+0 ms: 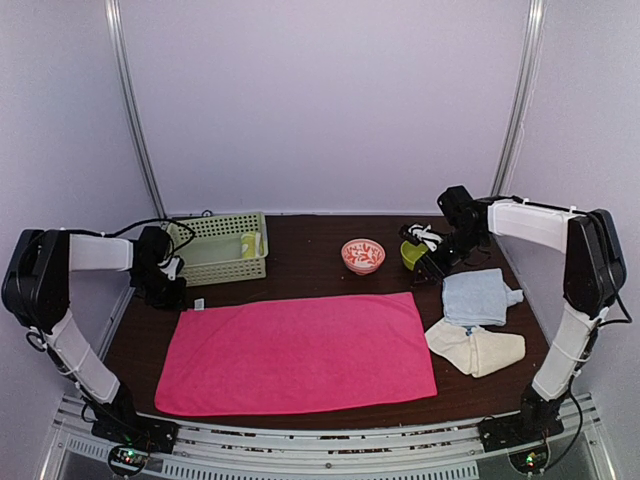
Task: Roll the towels
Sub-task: Pick up the towel from the center of the board.
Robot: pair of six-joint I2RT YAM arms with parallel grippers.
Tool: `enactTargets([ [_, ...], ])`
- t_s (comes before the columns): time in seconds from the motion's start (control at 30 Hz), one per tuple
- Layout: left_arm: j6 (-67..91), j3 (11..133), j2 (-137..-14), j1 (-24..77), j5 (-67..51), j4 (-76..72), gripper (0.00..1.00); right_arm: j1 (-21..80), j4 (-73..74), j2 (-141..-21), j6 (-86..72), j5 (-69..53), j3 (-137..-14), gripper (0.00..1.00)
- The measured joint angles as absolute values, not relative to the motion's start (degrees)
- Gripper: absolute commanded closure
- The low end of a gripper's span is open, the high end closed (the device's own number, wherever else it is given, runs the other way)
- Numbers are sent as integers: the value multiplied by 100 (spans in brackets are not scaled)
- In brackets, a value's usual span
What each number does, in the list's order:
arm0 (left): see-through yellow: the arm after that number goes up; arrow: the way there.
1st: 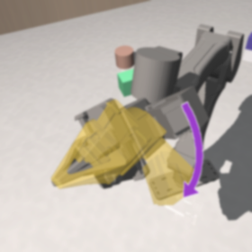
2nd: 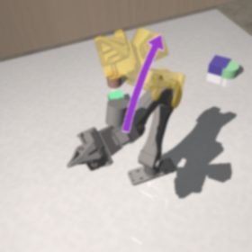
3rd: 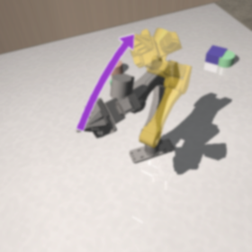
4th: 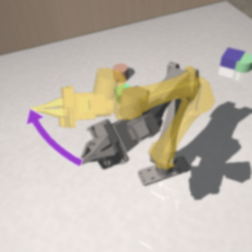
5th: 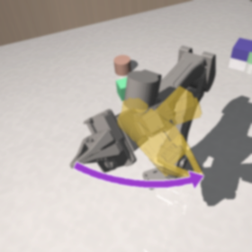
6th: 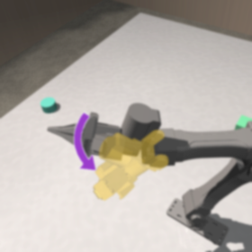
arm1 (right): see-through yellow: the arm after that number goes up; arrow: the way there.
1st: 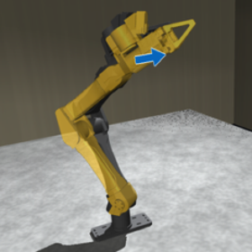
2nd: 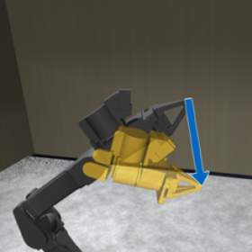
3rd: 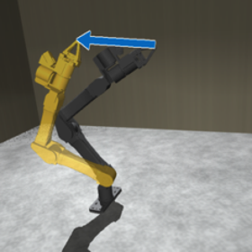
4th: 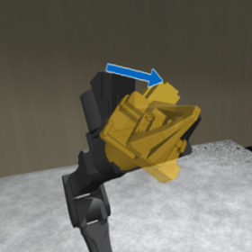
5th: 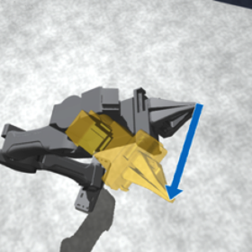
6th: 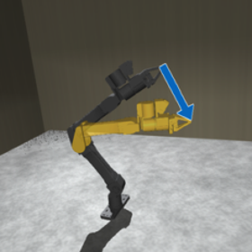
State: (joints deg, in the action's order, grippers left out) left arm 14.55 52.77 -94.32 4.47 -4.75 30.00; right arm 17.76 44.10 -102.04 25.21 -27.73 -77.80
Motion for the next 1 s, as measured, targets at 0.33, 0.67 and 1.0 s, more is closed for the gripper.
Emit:
enactTargets([
  [0.33,1466,5057,-9376,447,-475,2897,78,1837,4440,-10204,2526,-2856,-7787,36],
  [0.67,1415,5057,-9550,443,-637,2480,100,1892,4440,-10285,2526,-2858,-7787,37],
  [1.0,1382,5013,-9448,445,-521,2445,100,1942,4440,-10593,2493,-2711,-7909,47],
])
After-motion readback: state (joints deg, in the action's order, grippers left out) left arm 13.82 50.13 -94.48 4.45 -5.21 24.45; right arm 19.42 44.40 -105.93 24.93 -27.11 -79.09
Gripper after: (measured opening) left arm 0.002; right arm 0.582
